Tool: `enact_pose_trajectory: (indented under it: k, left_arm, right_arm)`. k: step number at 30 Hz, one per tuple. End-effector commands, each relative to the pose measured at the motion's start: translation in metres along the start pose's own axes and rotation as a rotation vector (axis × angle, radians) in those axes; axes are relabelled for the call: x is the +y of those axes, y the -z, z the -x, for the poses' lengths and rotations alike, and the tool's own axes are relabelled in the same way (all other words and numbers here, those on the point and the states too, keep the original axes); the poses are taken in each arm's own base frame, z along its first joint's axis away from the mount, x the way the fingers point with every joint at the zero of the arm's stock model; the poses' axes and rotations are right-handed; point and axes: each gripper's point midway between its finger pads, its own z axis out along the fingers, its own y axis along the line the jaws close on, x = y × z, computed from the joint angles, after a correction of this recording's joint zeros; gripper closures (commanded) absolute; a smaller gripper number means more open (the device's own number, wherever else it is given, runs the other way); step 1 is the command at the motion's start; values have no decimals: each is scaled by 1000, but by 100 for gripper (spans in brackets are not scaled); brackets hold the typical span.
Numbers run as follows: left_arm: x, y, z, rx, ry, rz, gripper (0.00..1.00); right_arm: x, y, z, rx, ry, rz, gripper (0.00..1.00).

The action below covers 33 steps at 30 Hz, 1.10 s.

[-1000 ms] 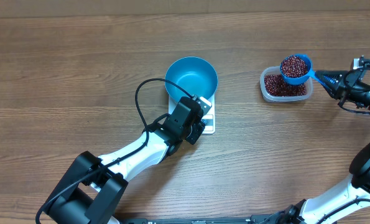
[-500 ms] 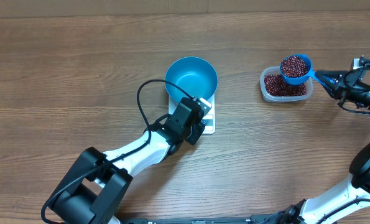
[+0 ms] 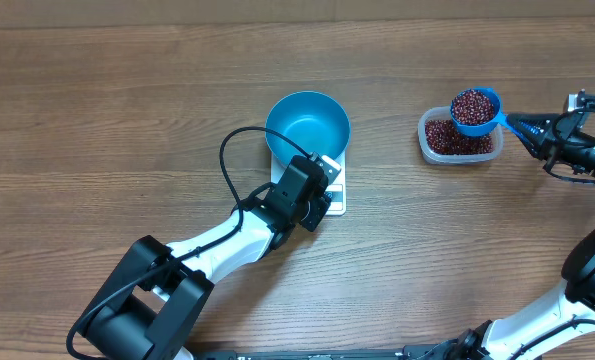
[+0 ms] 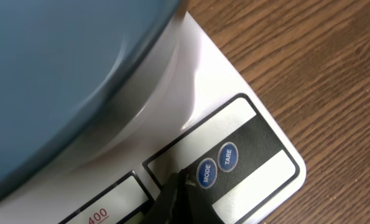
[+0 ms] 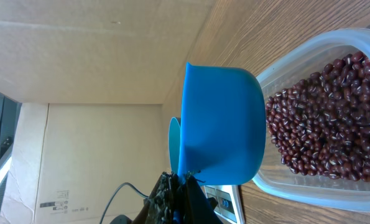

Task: Scoop item into bowl and weigh 150g on scale

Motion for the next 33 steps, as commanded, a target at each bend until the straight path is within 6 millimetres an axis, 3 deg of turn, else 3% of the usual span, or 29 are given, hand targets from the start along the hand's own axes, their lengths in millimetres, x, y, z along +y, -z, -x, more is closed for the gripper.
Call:
enact_pose_trajectory:
  k: [1,33]
  left_arm:
    - [-1,-5,-4,7,23,-8,96]
    - [-1,-10,-12,36,14,-13,96]
  right_arm:
    - [6,2,0,-6,12,35,96]
    - [6,2,0,-4,7,35,96]
